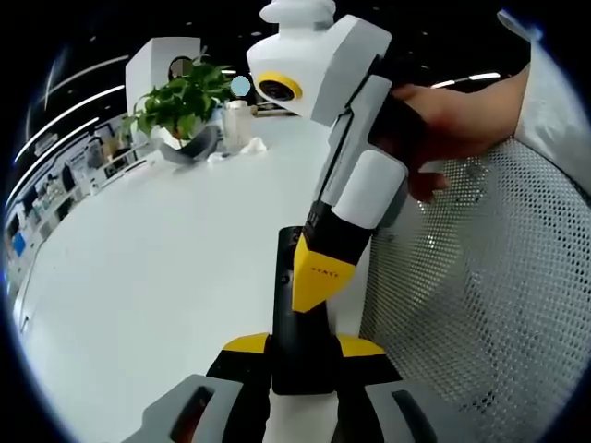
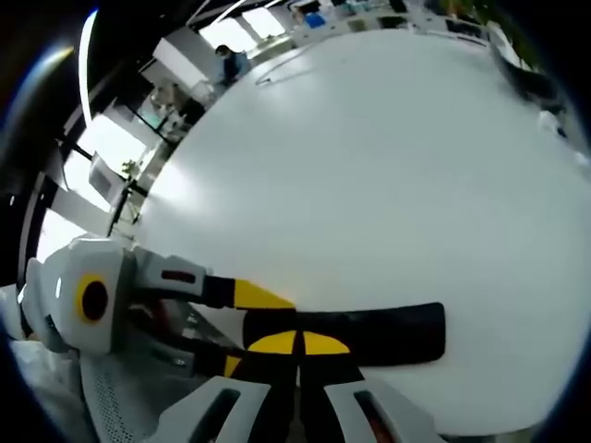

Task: Press the specified remote control buttons in sequence, fully releasing each button before pressing the next.

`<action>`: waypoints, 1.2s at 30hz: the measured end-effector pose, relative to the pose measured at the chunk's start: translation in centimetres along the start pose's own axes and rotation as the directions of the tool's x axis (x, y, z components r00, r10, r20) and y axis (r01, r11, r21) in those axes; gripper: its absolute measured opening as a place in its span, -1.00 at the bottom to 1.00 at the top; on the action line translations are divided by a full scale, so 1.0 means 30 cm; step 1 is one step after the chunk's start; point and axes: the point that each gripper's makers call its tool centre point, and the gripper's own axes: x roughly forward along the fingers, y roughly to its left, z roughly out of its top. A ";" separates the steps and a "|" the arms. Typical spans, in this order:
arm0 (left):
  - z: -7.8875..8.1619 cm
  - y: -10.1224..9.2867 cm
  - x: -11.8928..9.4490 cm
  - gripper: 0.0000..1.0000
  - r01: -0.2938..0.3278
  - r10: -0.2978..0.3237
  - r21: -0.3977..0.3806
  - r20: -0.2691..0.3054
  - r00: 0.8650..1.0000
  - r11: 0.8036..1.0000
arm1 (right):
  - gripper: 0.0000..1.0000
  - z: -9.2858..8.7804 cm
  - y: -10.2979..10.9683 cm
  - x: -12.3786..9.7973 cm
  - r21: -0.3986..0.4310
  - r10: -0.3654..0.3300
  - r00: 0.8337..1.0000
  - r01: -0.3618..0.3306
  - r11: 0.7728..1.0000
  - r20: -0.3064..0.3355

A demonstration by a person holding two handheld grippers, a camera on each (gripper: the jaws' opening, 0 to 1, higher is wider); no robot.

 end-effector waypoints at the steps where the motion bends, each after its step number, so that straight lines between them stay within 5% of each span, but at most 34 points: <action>1: 0.000 0.000 0.000 -0.50 -0.002 0.002 -0.002 -0.001 1.000 1.000 | -1.00 -0.001 0.001 -0.001 -0.019 -0.009 1.000 0.009 1.000 -0.003; 5: -0.002 0.000 0.000 -0.50 -0.004 0.004 -0.005 -0.002 1.000 1.000 | -1.00 0.013 -0.006 -0.006 -0.137 -0.071 0.997 0.074 0.988 0.025; 11: -0.001 0.001 0.001 -0.50 -0.003 0.003 -0.008 0.004 1.000 1.000 | -1.00 0.048 -0.002 -0.046 -0.115 -0.064 0.994 0.074 0.991 0.089; 13: 0.000 0.002 0.002 -0.49 -0.005 0.005 -0.010 0.005 1.000 1.000 | -1.00 0.085 0.001 -0.077 -0.082 -0.056 0.986 0.069 0.994 0.155; 17: 0.005 -0.001 0.009 -0.48 -0.022 0.023 -0.026 0.006 1.000 0.999 | -1.00 0.162 -0.022 -0.183 -0.106 -0.121 0.938 0.163 0.981 0.324; 23: 0.005 0.004 0.009 -0.47 -0.025 0.025 -0.028 0.004 1.000 0.999 | -1.00 0.247 -0.056 -0.375 -0.043 -0.229 0.799 0.303 0.952 0.557; 27: 0.006 0.003 0.009 -0.47 -0.024 0.024 -0.026 0.005 1.000 0.999 | -1.00 0.246 -0.106 -0.459 0.010 -0.304 0.727 0.379 0.925 0.616; 33: 0.007 0.003 0.010 -0.47 -0.024 0.025 -0.026 0.006 1.000 0.999 | -0.91 0.236 -0.164 -0.531 0.055 -0.359 0.666 0.431 0.900 0.654; 34: 0.007 0.003 0.010 -0.47 -0.024 0.024 -0.026 0.008 1.000 0.999 | -0.89 0.238 -0.182 -0.555 0.077 -0.385 0.632 0.457 0.886 0.672; 36: 0.008 0.002 0.009 -0.47 -0.023 0.023 -0.025 0.010 1.000 0.999 | -0.83 0.247 -0.183 -0.588 0.093 -0.386 0.595 0.461 0.882 0.705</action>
